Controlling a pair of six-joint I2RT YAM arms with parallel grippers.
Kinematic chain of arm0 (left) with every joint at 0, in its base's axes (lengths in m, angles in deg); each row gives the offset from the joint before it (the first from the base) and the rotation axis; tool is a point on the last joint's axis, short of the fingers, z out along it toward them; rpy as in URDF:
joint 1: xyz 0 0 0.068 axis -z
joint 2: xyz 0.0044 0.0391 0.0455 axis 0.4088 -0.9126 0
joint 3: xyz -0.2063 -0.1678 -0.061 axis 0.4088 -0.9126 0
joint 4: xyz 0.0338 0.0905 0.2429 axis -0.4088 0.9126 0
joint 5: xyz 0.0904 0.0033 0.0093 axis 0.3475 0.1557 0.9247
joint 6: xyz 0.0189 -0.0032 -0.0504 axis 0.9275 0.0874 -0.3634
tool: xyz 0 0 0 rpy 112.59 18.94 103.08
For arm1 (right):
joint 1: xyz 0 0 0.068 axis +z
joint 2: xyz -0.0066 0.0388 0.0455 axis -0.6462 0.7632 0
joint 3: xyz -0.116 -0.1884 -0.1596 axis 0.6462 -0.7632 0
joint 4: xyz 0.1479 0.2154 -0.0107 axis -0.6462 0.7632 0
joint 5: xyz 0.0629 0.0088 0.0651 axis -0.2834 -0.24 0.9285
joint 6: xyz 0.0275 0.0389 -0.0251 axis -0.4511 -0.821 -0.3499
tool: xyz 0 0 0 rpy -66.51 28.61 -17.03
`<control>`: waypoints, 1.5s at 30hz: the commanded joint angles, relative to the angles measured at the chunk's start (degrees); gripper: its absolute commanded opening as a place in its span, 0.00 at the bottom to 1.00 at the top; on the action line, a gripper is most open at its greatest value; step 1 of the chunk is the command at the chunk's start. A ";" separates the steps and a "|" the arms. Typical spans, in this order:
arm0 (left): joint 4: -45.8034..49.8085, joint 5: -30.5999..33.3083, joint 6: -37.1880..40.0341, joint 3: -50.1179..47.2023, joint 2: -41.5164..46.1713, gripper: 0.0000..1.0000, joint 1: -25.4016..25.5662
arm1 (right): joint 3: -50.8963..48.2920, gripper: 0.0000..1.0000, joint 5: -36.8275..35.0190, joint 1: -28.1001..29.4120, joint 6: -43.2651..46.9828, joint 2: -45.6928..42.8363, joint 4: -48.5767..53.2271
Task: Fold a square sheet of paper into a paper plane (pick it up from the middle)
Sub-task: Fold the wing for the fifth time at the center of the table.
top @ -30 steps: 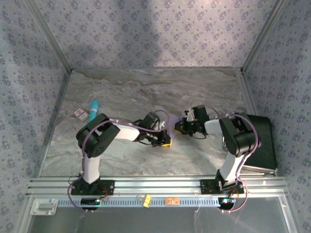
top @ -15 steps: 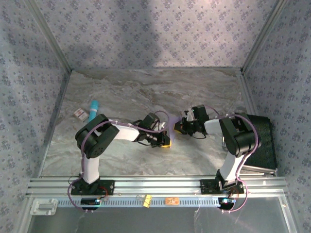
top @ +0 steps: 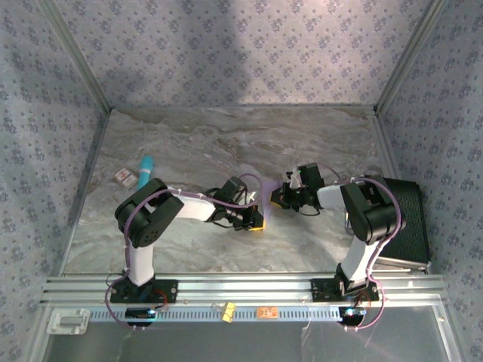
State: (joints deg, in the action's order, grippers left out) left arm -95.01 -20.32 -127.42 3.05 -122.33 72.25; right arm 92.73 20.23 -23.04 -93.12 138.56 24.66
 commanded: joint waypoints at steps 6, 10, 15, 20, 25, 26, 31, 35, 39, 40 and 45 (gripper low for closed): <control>6.49 -2.88 0.79 -3.81 1.18 0.02 1.68 | -1.54 0.05 -7.73 1.08 0.89 3.12 6.49; 5.48 -3.18 0.54 -4.96 1.80 0.05 1.79 | -1.54 0.05 -7.91 1.18 0.76 3.23 6.49; 3.96 -1.19 -0.30 -6.34 6.07 0.06 1.79 | -1.69 0.05 -7.91 1.23 0.24 3.32 6.00; 4.38 2.99 -1.19 -6.38 11.70 0.07 1.10 | -2.21 0.05 -7.23 1.26 -1.67 3.06 4.10; 2.37 2.72 -2.87 -1.90 11.59 0.07 -0.37 | -3.71 0.05 -7.80 1.96 -4.83 1.71 1.93; 2.01 1.79 -3.00 -0.36 10.70 0.07 -0.37 | -4.07 0.05 -8.08 2.14 -5.79 1.32 1.60; 1.05 -0.18 -3.79 5.69 5.32 0.06 -0.29 | -5.51 0.05 -9.37 2.82 -8.54 -0.46 0.42; 1.49 -0.45 -3.44 8.67 1.23 0.07 -0.26 | -5.60 0.05 -9.69 2.99 -8.92 -0.97 0.46; 2.08 0.25 -2.92 10.76 -1.21 0.07 -0.24 | -5.66 0.05 -9.77 3.00 -8.93 -1.24 0.79; 2.67 0.69 -2.52 11.17 -1.54 0.07 -0.23 | -5.69 0.05 -9.82 3.00 -8.85 -1.30 0.84; 3.99 1.77 -0.19 13.59 -3.84 0.07 -0.30 | -6.02 0.05 -10.01 2.96 -8.67 -1.51 0.82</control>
State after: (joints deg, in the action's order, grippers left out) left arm -92.54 -18.92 -129.98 13.78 -124.88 72.03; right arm 89.15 13.59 -20.84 -101.40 135.81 19.21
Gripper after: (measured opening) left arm 0.072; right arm 0.051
